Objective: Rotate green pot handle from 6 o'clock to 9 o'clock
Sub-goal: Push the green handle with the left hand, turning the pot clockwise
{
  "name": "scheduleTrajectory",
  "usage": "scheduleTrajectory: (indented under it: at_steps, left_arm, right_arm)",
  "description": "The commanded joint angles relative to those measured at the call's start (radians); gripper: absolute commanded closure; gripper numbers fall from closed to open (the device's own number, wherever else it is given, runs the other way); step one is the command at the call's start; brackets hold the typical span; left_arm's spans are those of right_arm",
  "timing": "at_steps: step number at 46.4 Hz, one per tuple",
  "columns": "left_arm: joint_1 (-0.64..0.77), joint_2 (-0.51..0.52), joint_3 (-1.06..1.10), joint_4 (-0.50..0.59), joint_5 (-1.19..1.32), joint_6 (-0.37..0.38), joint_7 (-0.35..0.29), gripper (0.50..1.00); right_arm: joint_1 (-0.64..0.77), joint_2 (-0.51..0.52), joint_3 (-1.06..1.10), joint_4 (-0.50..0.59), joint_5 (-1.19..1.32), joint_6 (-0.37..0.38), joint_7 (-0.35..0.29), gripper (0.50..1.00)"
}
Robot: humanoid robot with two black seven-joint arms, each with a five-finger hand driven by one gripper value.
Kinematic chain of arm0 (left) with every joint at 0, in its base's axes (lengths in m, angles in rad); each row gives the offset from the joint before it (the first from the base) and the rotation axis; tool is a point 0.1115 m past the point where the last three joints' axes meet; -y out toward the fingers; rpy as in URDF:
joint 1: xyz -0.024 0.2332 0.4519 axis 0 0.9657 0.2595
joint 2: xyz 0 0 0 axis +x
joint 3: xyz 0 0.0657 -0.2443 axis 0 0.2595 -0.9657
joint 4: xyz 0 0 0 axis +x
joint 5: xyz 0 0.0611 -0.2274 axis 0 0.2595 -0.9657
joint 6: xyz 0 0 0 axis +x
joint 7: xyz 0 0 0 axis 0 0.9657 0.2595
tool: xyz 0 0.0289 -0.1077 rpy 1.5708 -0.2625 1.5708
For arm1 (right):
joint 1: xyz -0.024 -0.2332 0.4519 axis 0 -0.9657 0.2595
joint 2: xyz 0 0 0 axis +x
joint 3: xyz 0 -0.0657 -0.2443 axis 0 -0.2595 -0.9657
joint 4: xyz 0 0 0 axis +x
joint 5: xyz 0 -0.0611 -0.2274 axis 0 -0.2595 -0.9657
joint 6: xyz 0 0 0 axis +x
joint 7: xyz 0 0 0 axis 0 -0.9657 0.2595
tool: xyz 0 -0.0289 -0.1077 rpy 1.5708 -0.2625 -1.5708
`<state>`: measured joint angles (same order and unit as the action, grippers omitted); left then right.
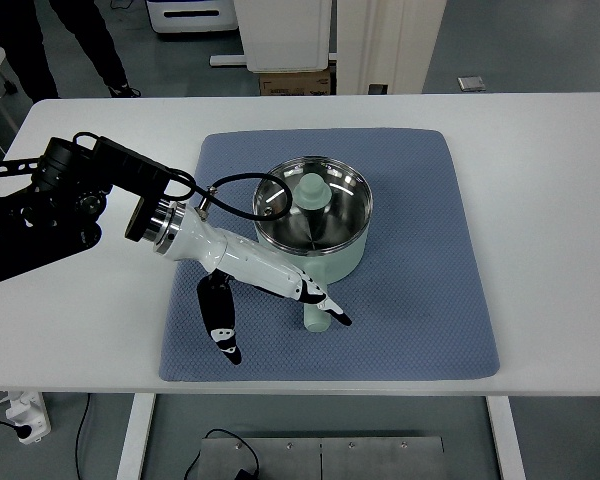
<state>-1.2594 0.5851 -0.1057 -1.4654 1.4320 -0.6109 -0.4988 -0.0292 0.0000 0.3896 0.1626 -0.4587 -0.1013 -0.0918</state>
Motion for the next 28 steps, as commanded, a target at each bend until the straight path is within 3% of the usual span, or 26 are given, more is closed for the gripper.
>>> scheduleTrajectory:
  at_steps: [1, 28]
  left_arm:
    - [0.000, -0.017, 0.000, 0.011, 0.019, 0.000, 0.000, 0.500]
    - [0.005, -0.099, 0.050, 0.054, 0.137, 0.000, -0.006, 0.500]
  right_arm:
    - [0.002, 0.000, 0.000, 0.000, 0.000, 0.000, 0.001, 0.500]
    - [0.000, 0.000, 0.000, 0.000, 0.000, 0.000, 0.000, 0.500]
